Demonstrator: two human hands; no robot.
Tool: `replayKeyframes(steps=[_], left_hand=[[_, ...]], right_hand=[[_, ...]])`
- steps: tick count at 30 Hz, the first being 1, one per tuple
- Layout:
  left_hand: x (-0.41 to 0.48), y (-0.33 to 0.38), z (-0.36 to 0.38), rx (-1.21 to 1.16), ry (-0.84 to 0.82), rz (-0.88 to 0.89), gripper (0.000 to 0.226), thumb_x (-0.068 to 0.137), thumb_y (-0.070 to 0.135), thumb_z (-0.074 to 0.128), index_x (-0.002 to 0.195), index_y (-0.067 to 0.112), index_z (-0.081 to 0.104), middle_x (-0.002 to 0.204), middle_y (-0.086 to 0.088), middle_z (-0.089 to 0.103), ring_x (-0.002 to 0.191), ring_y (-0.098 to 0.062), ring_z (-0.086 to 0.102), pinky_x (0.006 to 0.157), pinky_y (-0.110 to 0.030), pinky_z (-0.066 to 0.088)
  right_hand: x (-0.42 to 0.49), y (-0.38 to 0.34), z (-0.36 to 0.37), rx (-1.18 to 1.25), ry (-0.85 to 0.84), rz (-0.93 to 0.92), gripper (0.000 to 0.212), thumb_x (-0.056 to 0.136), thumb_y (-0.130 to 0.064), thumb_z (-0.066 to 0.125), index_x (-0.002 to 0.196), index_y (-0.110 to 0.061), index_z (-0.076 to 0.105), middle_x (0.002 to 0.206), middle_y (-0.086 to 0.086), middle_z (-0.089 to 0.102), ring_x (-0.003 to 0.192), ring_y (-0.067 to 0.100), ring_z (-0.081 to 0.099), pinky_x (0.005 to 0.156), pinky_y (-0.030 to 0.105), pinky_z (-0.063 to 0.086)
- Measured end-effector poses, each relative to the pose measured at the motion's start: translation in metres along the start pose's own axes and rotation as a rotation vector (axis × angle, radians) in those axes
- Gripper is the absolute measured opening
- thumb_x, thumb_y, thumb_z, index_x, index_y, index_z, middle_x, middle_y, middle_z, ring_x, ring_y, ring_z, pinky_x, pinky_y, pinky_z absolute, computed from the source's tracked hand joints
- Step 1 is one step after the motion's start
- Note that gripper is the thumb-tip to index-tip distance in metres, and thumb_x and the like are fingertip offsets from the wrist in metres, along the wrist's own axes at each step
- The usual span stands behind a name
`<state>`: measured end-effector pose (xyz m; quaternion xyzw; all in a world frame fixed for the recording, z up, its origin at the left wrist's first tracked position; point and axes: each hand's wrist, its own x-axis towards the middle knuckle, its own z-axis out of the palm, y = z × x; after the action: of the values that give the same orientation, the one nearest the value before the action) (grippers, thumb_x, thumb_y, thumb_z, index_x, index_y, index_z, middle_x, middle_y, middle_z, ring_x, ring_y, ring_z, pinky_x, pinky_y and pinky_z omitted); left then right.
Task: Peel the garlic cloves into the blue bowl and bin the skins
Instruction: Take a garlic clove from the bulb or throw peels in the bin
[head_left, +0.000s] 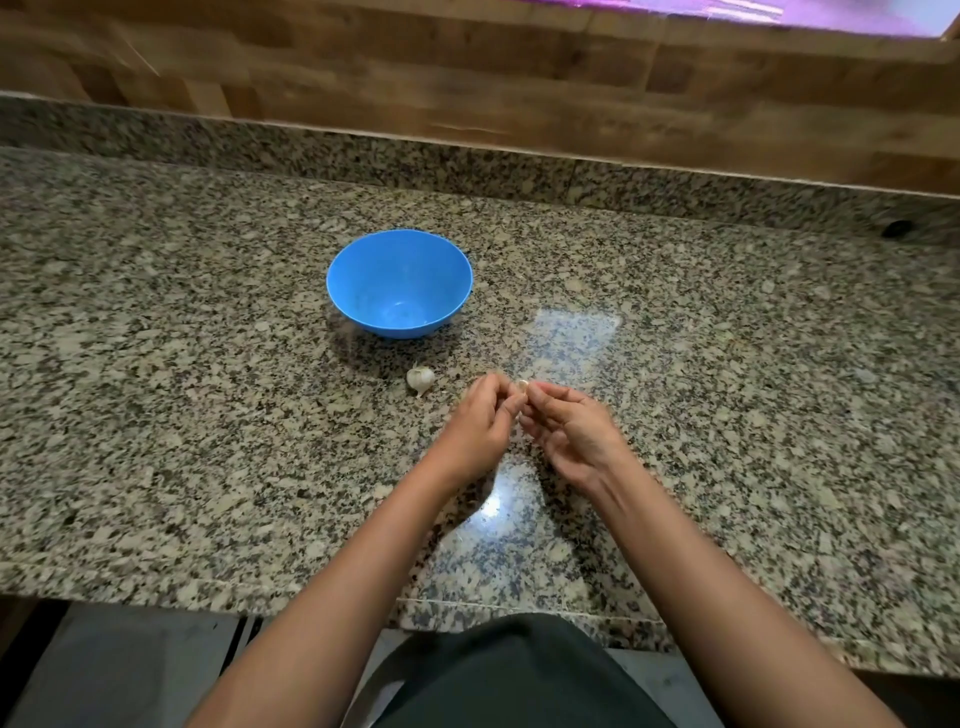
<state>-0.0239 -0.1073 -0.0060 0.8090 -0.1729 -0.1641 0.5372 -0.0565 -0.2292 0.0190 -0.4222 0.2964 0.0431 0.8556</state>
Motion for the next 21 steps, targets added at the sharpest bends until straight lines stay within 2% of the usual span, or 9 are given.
replayKeyframes(steps=[2,4,6,9,12,15,18,21], left_hand=[[-0.004,0.0,0.001,0.072,-0.049,-0.005,0.013,0.099,0.025,0.041,0.095,0.014,0.047,0.096,0.003,0.048,0.087,-0.01,0.048,0.079,-0.028,0.046],[-0.007,-0.001,0.0,0.095,-0.077,-0.006,0.011,0.099,0.025,0.04,0.094,0.016,0.045,0.096,0.006,0.045,0.09,-0.009,0.047,0.084,-0.028,0.045],[-0.01,-0.005,-0.003,0.053,-0.098,-0.022,0.011,0.099,0.025,0.04,0.092,0.017,0.043,0.092,0.004,0.045,0.083,-0.01,0.046,0.077,-0.026,0.044],[-0.014,-0.012,-0.007,0.019,-0.053,-0.055,0.009,0.098,0.023,0.045,0.092,0.016,0.047,0.085,0.002,0.049,0.073,-0.012,0.046,0.063,-0.021,0.039],[-0.014,-0.011,-0.008,0.002,0.026,-0.095,0.003,0.091,0.014,0.057,0.09,0.016,0.056,0.082,0.004,0.059,0.073,-0.009,0.054,0.063,-0.017,0.043],[-0.011,-0.008,-0.007,-0.142,0.061,-0.155,0.007,0.089,0.011,0.062,0.091,0.018,0.063,0.082,0.003,0.064,0.075,-0.011,0.059,0.068,-0.024,0.049],[-0.01,-0.003,-0.004,-0.295,0.067,-0.216,0.012,0.089,0.015,0.063,0.1,0.015,0.067,0.083,-0.002,0.067,0.07,-0.011,0.058,0.061,-0.024,0.049],[-0.011,0.001,-0.001,-0.369,0.081,-0.237,0.017,0.086,0.016,0.066,0.1,0.007,0.067,0.082,-0.003,0.068,0.065,-0.008,0.058,0.053,-0.017,0.047]], right_hand=[[0.003,0.0,-0.001,0.04,0.01,0.028,0.01,0.085,0.004,0.056,0.094,0.003,0.061,0.083,0.014,0.065,0.074,0.019,0.062,0.065,0.024,0.055],[0.004,0.003,-0.003,0.06,0.015,0.045,0.016,0.086,0.004,0.055,0.101,0.003,0.061,0.086,0.014,0.066,0.075,0.019,0.062,0.065,0.024,0.056],[0.005,0.005,-0.006,0.067,0.034,0.035,0.02,0.088,0.004,0.053,0.107,0.005,0.061,0.086,0.014,0.065,0.073,0.018,0.062,0.063,0.022,0.057],[0.003,0.005,-0.01,-0.016,0.034,-0.004,0.016,0.087,0.005,0.054,0.101,0.006,0.061,0.083,0.014,0.065,0.07,0.018,0.062,0.064,0.022,0.057],[0.001,0.006,-0.011,-0.132,0.014,-0.041,0.008,0.088,0.004,0.054,0.095,0.005,0.06,0.083,0.016,0.064,0.067,0.019,0.062,0.063,0.022,0.057],[-0.001,0.008,-0.012,-0.2,0.004,-0.09,0.005,0.089,0.004,0.055,0.092,0.006,0.059,0.084,0.017,0.062,0.064,0.019,0.063,0.064,0.024,0.057],[-0.003,0.008,-0.015,-0.3,-0.041,-0.107,0.011,0.086,0.003,0.058,0.096,0.007,0.06,0.085,0.018,0.065,0.067,0.019,0.066,0.068,0.025,0.058],[-0.006,0.01,-0.018,-0.404,-0.062,-0.15,0.017,0.083,-0.001,0.063,0.098,0.006,0.063,0.085,0.017,0.068,0.072,0.019,0.068,0.07,0.026,0.058]])
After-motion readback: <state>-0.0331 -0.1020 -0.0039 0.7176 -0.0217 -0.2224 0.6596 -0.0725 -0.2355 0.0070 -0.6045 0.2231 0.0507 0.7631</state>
